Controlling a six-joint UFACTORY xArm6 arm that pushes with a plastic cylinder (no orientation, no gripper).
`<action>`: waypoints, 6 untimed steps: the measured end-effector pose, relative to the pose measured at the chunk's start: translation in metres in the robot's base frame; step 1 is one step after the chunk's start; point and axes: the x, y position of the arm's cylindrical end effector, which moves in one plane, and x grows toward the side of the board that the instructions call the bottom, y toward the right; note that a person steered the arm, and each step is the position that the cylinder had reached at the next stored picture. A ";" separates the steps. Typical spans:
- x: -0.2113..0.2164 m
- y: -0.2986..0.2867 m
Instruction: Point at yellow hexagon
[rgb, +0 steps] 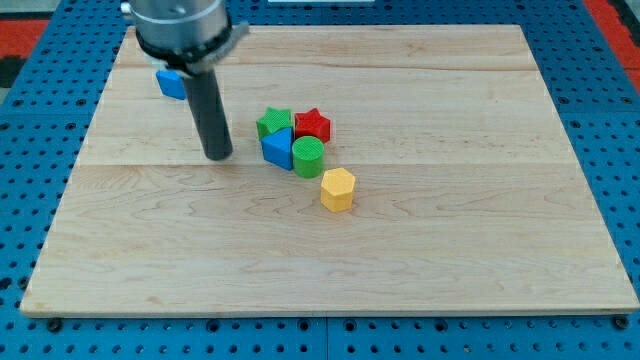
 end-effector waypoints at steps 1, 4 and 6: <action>-0.025 0.008; 0.074 0.016; 0.116 0.124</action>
